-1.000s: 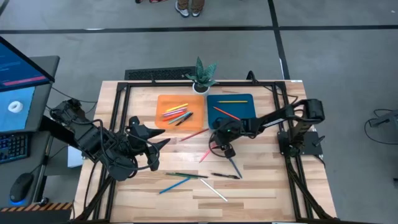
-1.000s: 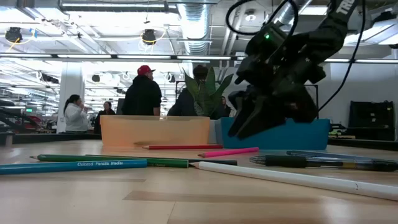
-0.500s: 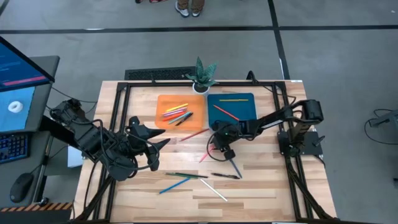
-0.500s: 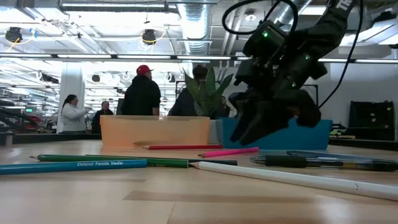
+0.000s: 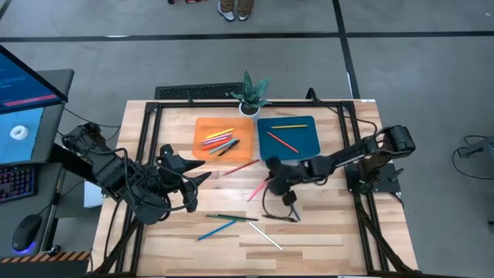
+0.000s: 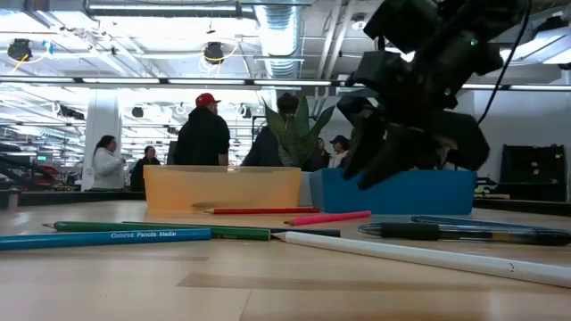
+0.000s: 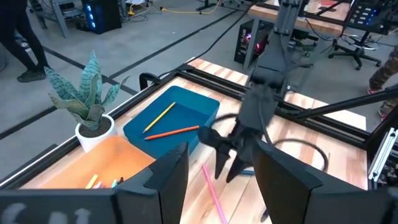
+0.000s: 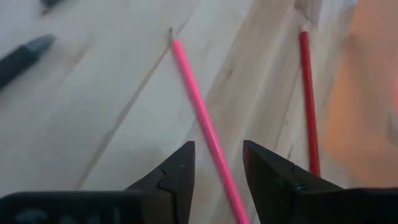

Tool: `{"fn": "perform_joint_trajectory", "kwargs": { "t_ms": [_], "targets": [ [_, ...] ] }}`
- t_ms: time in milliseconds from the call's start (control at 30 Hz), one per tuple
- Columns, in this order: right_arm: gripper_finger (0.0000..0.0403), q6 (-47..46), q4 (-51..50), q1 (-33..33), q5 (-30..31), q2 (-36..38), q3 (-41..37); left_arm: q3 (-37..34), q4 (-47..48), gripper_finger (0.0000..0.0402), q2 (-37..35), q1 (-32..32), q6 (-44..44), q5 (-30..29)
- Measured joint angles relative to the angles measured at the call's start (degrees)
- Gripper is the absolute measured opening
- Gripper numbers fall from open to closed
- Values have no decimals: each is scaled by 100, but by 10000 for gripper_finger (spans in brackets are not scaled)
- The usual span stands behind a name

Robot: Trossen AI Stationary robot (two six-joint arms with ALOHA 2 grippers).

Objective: Sort pens & pencils
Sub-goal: Put the pink pencil into the blue bin

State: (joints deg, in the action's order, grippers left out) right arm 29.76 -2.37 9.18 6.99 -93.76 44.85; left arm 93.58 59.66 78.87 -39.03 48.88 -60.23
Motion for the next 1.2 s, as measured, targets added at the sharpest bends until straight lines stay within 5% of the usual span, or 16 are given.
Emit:
{"fn": "perform_joint_trajectory", "kwargs": {
  "t_ms": [167, 900, 1200],
  "targets": [
    [136, -118, -679, 42, 498, -574, 669, 0, 0, 167, 1, 1, 0, -4],
    [143, 837, -1396, -267, -51, -1308, 1265, 0, 46, 167, 0, 0, 1, 126],
    [67, 617, -2039, -257, -510, -1315, 1349, -1, 34, 167, 0, 1, 35, 125]
  ]
}}
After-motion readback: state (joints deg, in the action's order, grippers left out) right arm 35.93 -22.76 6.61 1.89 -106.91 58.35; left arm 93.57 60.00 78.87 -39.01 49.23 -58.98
